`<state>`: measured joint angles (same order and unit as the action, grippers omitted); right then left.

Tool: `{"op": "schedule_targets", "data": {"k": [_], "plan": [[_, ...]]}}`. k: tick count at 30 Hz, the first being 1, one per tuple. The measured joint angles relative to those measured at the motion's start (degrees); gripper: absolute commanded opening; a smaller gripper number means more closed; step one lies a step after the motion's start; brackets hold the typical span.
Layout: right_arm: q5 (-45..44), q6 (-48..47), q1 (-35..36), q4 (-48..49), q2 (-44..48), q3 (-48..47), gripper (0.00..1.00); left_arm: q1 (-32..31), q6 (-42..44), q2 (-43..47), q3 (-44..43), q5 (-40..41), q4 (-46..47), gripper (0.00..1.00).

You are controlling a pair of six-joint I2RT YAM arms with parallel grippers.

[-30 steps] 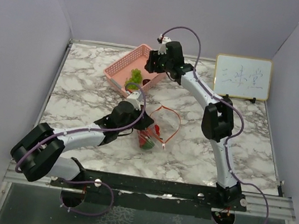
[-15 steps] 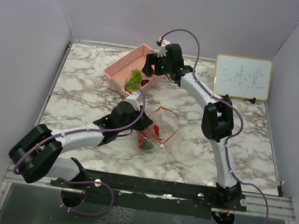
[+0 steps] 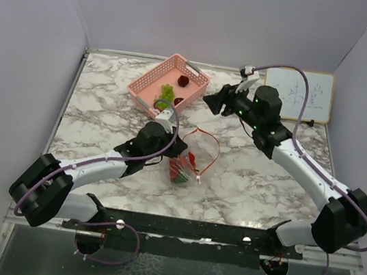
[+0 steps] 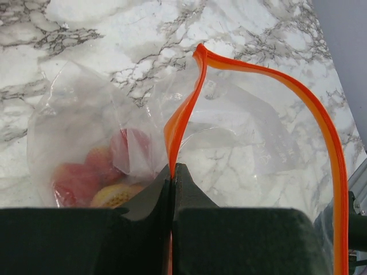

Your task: Open the zip-top bag and remove the fake food

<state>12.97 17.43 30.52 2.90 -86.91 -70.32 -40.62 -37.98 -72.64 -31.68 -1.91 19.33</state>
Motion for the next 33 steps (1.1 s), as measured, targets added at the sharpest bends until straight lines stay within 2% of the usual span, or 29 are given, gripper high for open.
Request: {"op": "schedule_targets", "data": {"k": [2,5,10,14,20,31,33], "plan": [[1.84,1.49,-0.02,4.35,7.54,8.31,0.32,0.0,0.79,-0.28,-1.2,0.04,-0.46,0.0],[6.25,3.45,-0.17,6.19,13.07,17.31,0.25,0.0,2.05,-0.92,-2.8,0.04,-0.7,0.0],[12.46,6.08,-0.22,5.79,13.86,27.5,0.24,0.0,3.06,-3.5,-5.44,0.02,-0.07,0.0],[13.81,5.86,-0.2,3.8,13.86,32.54,0.32,0.0,2.99,-5.49,-5.49,-0.09,1.2,0.0],[16.85,4.22,-0.22,3.19,11.82,33.11,0.39,-0.02,3.28,-6.51,-5.49,-0.66,1.64,0.0],[21.07,5.11,1.44,4.22,11.06,36.3,0.46,-0.11,4.74,-1.09,-5.42,-1.79,1.18,0.0],[21.18,5.62,1.77,4.7,11.1,37.0,0.5,-0.13,4.72,-0.9,-5.42,-2.54,1.2,0.0]]}}
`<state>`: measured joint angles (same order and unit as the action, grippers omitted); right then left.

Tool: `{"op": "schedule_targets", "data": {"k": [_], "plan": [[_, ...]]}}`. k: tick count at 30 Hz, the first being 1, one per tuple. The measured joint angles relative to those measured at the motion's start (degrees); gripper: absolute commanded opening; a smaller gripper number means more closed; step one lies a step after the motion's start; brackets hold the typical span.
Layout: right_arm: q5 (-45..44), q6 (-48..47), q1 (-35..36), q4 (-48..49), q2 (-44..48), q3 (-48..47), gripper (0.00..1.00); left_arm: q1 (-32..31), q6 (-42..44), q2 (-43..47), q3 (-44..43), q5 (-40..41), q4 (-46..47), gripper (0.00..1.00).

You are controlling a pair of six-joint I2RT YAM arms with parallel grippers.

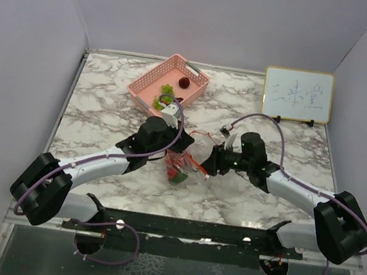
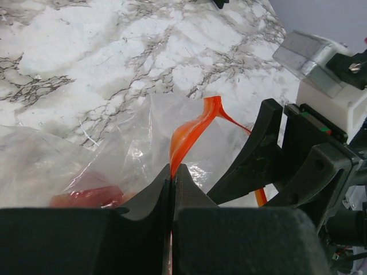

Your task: Open the zip-top bag and remove the fake food

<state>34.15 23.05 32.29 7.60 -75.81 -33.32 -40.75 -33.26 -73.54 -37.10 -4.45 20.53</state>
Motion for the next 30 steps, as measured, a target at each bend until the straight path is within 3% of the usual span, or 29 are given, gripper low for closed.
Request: {"op": "schedule_targets", "data": {"k": [5,19,30], "plan": [[0.2,1.86,0.39,0.98,0.13,1.95,0.55,-0.15,-0.68,0.02,0.0,-2.21,0.44,0.0],[0.48,3.91,1.64,3.85,-3.19,1.51,0.55,-0.37,-3.98,7.21,-1.84,-6.34,-1.07,0.0],[0.85,5.27,4.35,3.43,-3.15,-1.9,0.56,-0.48,-5.03,7.08,-1.81,-6.69,-0.83,0.0]]}}
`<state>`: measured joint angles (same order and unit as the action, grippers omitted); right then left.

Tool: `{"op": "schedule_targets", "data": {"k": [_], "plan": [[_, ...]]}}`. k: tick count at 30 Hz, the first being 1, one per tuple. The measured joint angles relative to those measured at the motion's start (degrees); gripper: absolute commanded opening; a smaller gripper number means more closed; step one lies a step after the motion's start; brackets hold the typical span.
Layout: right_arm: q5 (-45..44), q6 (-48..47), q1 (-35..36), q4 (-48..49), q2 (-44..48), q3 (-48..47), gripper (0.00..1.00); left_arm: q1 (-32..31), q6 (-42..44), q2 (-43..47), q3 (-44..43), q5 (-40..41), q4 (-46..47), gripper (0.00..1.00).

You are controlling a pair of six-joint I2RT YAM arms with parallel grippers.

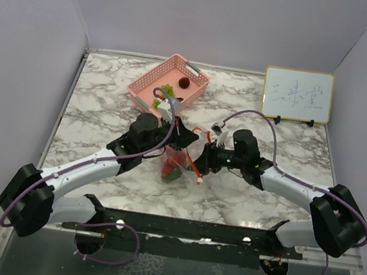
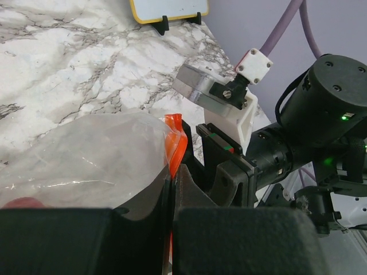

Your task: Open the zip-top bag and remove the fake food

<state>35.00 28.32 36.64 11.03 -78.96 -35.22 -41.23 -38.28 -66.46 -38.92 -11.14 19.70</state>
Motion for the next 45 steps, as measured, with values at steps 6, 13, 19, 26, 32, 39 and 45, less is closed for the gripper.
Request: {"op": "schedule_targets", "data": {"k": [6,13,19,26,32,39,45], "plan": [[-0.42,-0.28,0.28,-1.42,0.57,-2.23,0.56,0.02,0.02,-0.02,0.04,0.02,-0.02,0.0],[-0.63,-0.52,1.31,-2.19,-1.01,-2.43,0.56,0.0,0.02,0.24,0.04,0.02,-0.07,0.0],[-1.05,-0.5,3.5,-2.19,-2.8,-2.43,0.55,0.0,0.04,0.24,0.07,0.04,-0.17,0.0],[-1.27,-0.46,3.93,-2.19,-3.91,-2.45,0.32,0.0,0.02,0.26,0.28,0.07,-0.17,0.0],[-1.27,-0.02,3.93,-2.1,-3.93,-2.62,0.14,0.0,0.02,0.28,0.37,0.07,-0.15,0.0],[-1.51,0.37,3.98,-1.84,-3.93,-2.64,0.01,0.0,0.04,0.31,0.39,0.09,-0.17,0.0],[-4.07,0.09,4.04,-2.91,-1.6,-2.64,0.01,0.0,0.13,0.83,0.94,0.59,-0.92,0.0]]}}
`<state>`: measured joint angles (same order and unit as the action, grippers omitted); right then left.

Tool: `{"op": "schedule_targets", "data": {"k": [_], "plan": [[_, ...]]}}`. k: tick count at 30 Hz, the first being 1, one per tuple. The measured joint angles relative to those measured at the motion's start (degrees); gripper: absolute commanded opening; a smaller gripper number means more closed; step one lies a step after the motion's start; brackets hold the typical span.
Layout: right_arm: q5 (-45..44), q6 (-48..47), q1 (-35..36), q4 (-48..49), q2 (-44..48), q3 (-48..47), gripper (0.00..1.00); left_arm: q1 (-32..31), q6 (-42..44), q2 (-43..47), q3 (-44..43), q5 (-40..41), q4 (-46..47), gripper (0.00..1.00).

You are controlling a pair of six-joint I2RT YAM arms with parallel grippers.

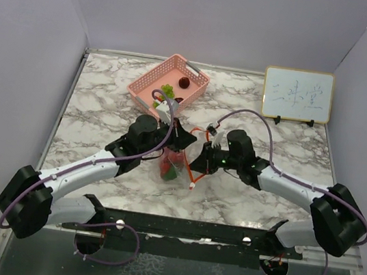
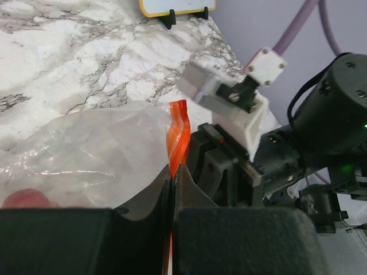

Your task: Open the zip-top bag and remove the fake food

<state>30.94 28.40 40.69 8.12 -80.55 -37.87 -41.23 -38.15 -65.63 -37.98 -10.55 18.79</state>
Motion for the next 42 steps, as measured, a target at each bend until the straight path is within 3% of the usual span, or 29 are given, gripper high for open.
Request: {"op": "schedule_targets", "data": {"k": [23,42], "plan": [[-15.45,-4.7,0.13,-14.84,17.97,-5.55,0.01,0.0,0.87,-1.33,0.96,1.03,0.35,0.0],[-21.77,-9.31,-0.81,-24.52,18.86,-15.82,0.01,0.02,0.37,-3.78,3.98,1.6,3.45,0.0]]}}
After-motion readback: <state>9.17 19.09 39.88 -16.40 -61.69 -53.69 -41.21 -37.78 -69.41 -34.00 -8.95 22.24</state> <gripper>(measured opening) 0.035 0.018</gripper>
